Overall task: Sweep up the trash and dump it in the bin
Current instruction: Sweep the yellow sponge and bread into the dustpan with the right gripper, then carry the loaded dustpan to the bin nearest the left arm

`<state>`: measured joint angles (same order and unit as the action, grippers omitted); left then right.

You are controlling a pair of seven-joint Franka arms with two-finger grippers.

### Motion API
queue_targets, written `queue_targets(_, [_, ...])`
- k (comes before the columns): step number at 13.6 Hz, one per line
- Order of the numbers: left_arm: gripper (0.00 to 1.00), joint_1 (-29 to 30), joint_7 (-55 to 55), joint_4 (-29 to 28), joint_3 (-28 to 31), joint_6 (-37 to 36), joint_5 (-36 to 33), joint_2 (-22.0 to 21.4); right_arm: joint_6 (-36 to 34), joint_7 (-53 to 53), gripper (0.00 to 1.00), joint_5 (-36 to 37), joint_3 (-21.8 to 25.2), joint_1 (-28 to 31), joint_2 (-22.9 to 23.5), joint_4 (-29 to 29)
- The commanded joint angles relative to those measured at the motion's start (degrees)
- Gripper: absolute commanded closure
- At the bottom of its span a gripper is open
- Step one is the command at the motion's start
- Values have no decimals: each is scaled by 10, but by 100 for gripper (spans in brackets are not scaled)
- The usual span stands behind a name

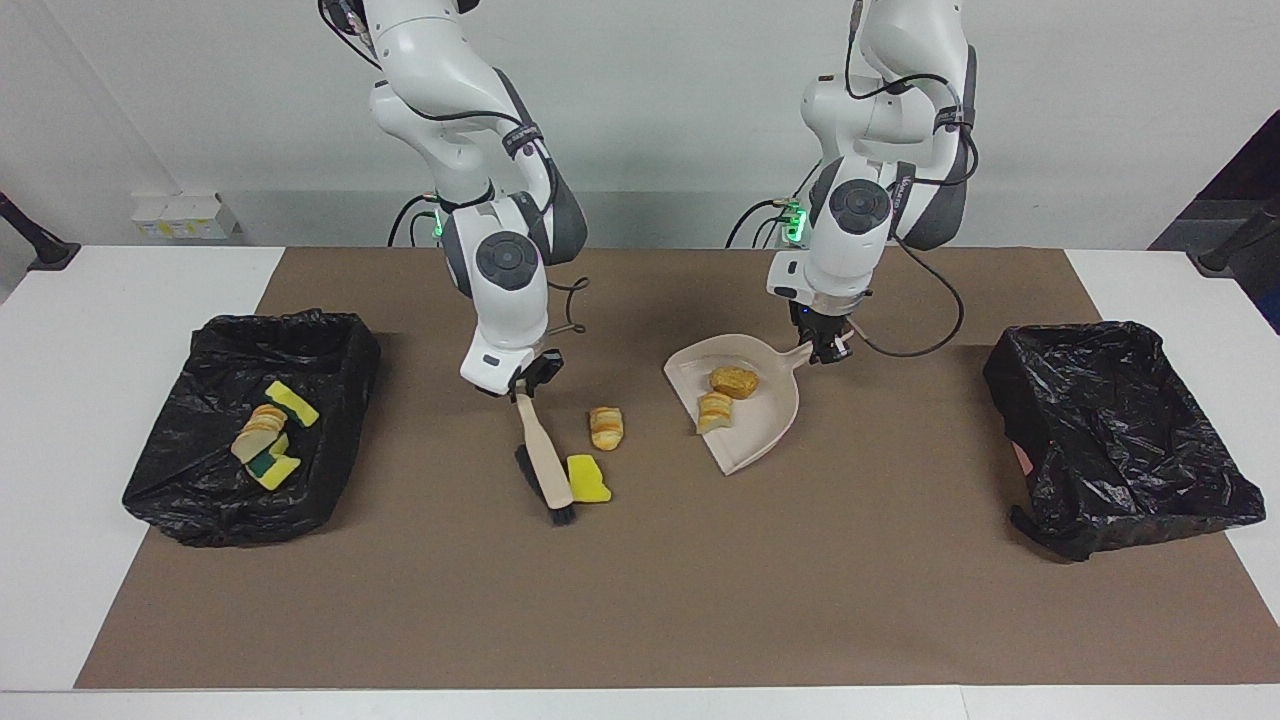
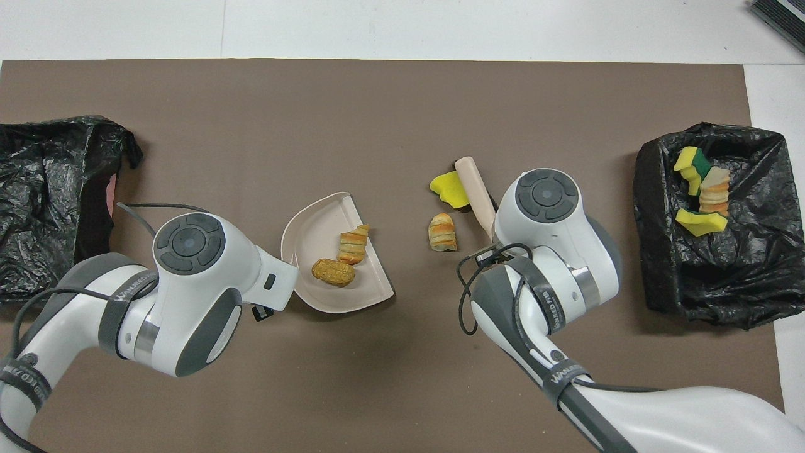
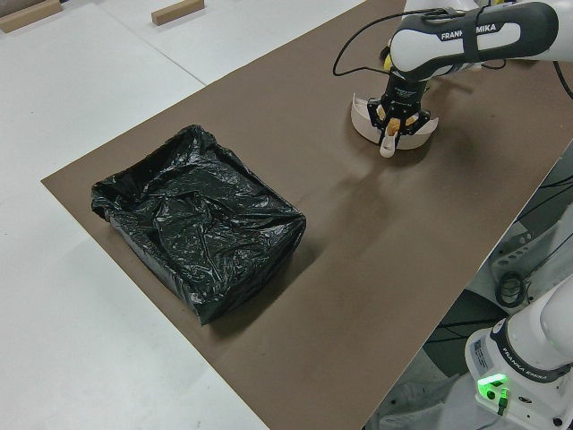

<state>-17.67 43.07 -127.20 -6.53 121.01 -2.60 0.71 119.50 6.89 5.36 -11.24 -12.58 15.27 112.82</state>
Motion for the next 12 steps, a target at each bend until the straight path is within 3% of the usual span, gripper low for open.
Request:
queue_targets(1, [100, -2, -4, -10, 2, 0, 7, -9, 6, 31, 100, -60, -3, -39, 2, 4])
queue_targets(8, [100, -2, -3, -10, 2, 0, 7, -9, 34, 72, 100, -233, -4, -148, 1, -22])
queue_targets(12, [100, 7, -4, -10, 2, -1, 7, -9, 39, 83, 100, -241, -3, -141, 2, -23])
